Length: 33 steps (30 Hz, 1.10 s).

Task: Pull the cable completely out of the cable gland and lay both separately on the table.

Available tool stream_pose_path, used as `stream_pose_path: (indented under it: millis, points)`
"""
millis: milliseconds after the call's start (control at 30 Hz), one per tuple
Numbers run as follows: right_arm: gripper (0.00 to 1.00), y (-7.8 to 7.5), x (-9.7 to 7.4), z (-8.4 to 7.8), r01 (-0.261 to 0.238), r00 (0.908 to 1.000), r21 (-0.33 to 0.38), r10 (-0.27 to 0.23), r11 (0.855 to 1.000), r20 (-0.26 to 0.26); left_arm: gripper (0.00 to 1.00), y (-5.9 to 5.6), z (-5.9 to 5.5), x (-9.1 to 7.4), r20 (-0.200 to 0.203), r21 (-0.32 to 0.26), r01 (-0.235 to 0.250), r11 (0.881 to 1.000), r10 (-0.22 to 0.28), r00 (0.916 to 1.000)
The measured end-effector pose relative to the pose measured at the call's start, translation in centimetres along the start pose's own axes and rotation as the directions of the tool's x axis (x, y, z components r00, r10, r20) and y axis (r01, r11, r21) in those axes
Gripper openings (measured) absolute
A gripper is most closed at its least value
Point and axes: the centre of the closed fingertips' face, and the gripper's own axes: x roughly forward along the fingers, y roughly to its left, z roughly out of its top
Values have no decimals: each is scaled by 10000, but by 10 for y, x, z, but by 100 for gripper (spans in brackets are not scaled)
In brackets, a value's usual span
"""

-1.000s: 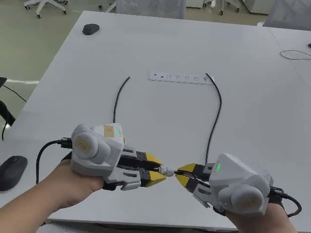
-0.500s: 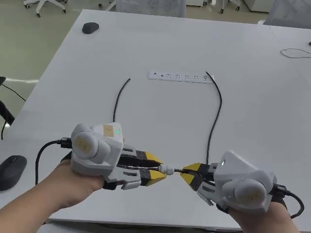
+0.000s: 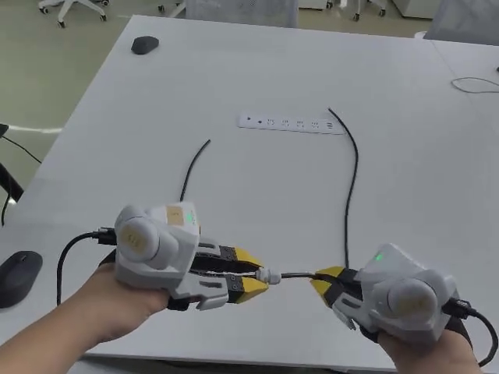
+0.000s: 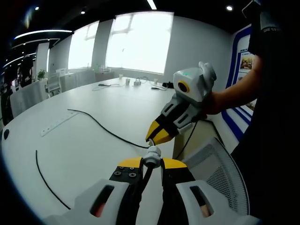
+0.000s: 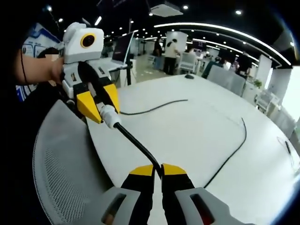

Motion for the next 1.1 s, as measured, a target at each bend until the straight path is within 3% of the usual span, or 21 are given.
stream_pose_path:
  millis: [167,433,700,867,967,1100]
  points:
    - [0,3,3,-4,67,9996,63,-66,10000,-262,15,-1,-2,3,-86,43,-21,10000,21,10000]
    - [0,3,-1,1,-119,9999,-61,119,9999,1,15,6,-1,-2,-66,-37,-214,9998,213,9998]
    - [1,9,-6,1,-235,9997,-772,233,9967,-33,15,9,1,-2,-23,-106,-304,9995,304,9995]
    - [6,11,-15,13,-95,9999,-1136,105,9935,77,15,13,3,-4,132,-330,-448,9985,453,9989]
    - [13,19,-18,26,0,10000,-2274,22,9738,96,15,14,4,-4,172,-378,-519,9979,526,9985]
    - [15,30,-16,44,228,9991,-2803,-123,9596,395,15,13,4,-3,170,-377,-526,9979,533,9984]
